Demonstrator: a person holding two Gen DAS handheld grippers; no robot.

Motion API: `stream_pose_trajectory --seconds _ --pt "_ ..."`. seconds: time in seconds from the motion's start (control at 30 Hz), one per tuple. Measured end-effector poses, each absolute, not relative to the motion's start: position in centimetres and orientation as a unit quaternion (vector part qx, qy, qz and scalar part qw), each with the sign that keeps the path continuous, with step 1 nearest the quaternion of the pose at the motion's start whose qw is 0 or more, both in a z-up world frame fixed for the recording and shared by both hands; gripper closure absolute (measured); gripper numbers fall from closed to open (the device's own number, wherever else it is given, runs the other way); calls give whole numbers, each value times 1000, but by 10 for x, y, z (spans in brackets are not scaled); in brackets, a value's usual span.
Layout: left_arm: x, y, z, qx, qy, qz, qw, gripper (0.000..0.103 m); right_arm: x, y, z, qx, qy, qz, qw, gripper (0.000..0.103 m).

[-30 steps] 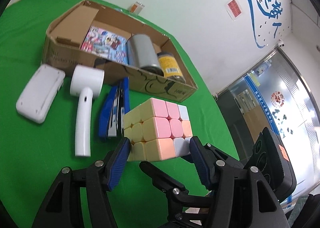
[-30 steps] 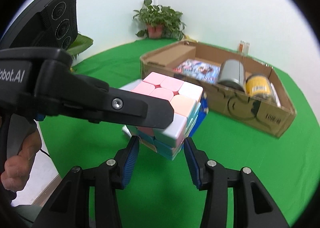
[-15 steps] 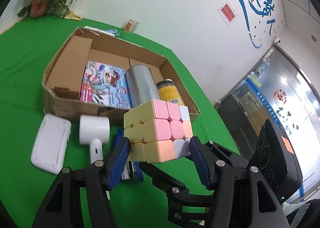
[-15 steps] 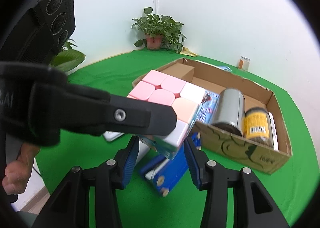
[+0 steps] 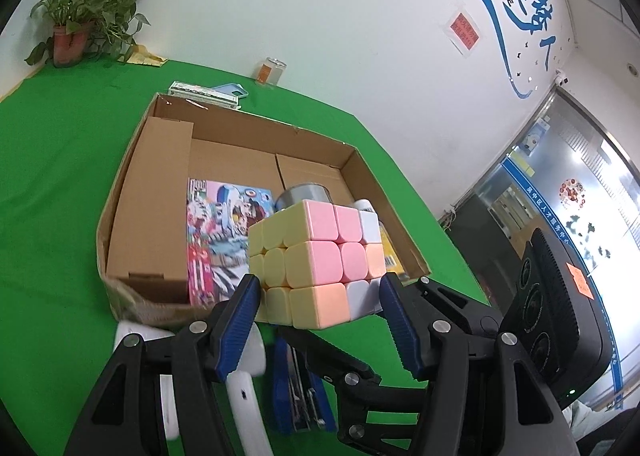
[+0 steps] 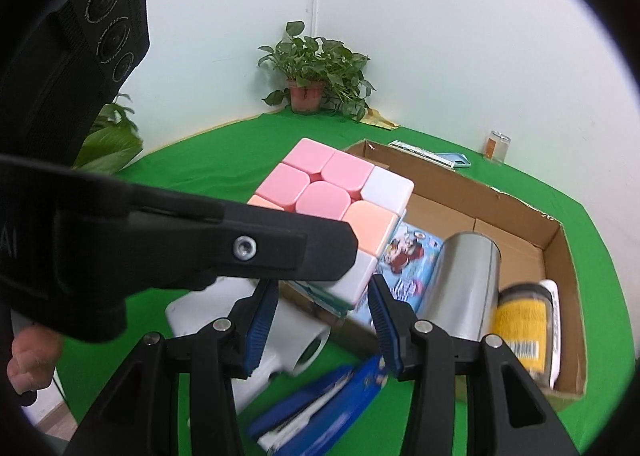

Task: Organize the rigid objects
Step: 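Carry the cube into the box beside the game box and release it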

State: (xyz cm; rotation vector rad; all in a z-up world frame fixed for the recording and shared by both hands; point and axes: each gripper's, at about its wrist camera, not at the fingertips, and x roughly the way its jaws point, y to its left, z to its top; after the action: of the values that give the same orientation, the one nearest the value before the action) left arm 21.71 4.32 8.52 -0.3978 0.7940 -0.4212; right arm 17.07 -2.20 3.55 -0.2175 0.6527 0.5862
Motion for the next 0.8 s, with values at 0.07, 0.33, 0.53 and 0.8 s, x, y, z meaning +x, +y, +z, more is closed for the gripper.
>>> stream_pose_trajectory --seconds 0.07,0.33,0.53,0.8 --pt "238 51 80 -195 390 -201 877 44 184 -19 33 -97 322 288 896 58" --pt "293 68 38 -201 431 -188 859 44 232 -5 3 -77 377 299 873 58" --pt "311 68 0 -202 468 -192 839 44 248 -3 -25 -69 426 296 852 58" --pt "311 65 -16 -188 483 -197 832 48 259 -17 -31 -6 473 315 823 55"
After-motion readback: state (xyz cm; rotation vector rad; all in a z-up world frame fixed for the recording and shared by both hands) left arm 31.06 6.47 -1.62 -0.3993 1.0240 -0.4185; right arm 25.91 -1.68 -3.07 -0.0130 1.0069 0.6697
